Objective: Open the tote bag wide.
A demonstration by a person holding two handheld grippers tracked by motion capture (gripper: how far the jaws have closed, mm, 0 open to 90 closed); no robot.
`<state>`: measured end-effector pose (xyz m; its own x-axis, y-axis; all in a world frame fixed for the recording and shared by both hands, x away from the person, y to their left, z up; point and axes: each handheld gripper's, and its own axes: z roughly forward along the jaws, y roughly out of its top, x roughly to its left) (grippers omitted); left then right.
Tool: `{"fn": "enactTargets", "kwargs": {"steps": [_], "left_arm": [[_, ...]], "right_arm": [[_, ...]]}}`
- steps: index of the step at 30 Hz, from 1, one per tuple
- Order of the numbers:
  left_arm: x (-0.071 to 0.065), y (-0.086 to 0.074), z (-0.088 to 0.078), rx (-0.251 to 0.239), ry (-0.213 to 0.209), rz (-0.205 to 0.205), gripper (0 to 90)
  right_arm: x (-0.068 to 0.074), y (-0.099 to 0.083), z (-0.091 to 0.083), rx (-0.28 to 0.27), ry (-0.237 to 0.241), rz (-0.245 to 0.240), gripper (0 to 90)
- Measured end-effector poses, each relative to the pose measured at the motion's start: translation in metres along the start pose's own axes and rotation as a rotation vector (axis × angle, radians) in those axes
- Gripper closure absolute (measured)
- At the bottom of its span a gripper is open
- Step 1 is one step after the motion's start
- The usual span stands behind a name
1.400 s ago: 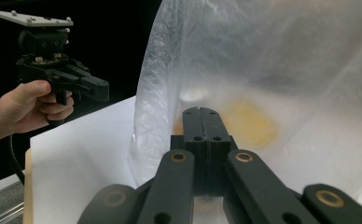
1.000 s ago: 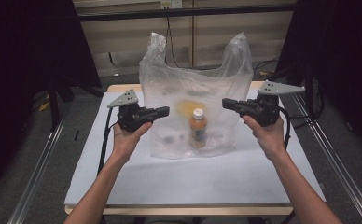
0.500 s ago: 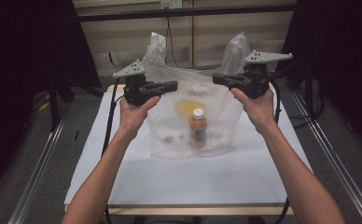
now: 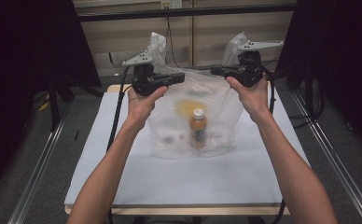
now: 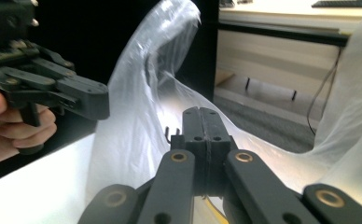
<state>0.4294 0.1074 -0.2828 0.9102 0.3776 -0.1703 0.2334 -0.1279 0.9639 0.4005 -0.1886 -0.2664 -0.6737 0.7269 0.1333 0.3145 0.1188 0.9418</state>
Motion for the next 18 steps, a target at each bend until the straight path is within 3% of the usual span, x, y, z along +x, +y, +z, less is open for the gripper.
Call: {"fn": "enactTargets", "kwargs": {"steps": [3, 10, 18], "left_arm": [[0.002, 0.001, 0.005, 0.000, -0.002, -0.003, 90.0], [-0.002, 0.002, 0.008, -0.008, -0.014, -0.003, 90.0], [-0.008, 0.002, 0.014, -0.004, -0.041, 0.019, 90.0]], "right_arm": [[0.001, -0.005, 0.007, 0.040, -0.004, -0.001, 90.0], [0.010, -0.026, 0.017, 0.087, 0.060, -0.001, 90.0], [0.024, -0.042, 0.019, 0.084, 0.117, -0.008, 90.0]]}}
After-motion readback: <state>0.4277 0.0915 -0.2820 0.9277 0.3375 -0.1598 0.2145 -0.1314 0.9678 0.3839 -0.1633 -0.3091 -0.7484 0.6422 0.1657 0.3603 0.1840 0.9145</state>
